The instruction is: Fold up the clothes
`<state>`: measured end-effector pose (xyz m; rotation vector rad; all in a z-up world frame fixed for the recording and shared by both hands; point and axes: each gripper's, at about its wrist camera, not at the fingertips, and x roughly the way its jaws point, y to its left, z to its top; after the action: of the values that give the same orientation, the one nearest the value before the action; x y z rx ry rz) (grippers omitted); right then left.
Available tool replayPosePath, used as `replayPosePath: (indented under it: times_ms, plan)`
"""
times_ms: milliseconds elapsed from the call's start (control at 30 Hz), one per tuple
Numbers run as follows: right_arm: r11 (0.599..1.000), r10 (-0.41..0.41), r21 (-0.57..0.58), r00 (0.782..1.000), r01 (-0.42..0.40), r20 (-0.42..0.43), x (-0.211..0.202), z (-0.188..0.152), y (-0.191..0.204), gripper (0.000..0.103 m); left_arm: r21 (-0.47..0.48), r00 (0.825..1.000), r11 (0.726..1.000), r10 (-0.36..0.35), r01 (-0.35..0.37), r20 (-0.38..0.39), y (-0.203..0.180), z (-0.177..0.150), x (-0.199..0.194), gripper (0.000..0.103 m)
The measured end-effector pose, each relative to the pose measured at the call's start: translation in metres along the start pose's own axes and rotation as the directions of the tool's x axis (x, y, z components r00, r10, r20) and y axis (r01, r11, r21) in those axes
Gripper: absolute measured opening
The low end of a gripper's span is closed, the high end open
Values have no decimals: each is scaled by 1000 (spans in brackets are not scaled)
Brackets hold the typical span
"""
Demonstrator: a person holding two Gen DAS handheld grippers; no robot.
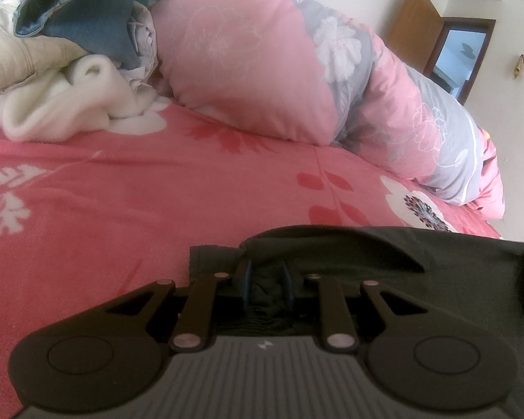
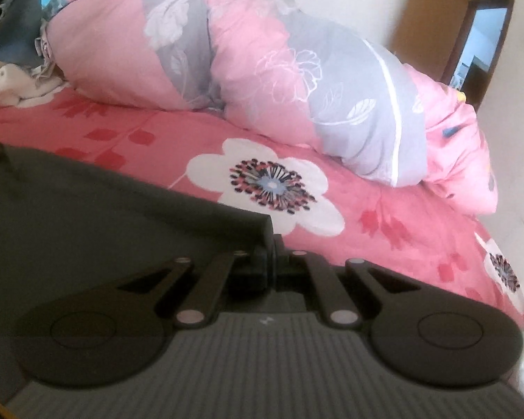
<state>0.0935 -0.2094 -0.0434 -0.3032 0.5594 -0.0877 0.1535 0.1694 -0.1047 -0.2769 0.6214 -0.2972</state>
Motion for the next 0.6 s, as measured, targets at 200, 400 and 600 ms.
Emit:
replayPosePath:
  times_ms: [200,400,600]
  plan:
    - [1000,11,-13,1000,-12,-20,22,8,-3,1,-4,1000,1000,-4,4,0,1,0,0,21]
    - [1000,21,-12,999,-22,-43,44,13,-5,1,-5,1000,1000,-5,5,1,1,0,-1,21]
    - [999,44,7,994,-43,-98,73,4,-4,1,-3,1000,1000,-6,6,1,1,0,-1,21]
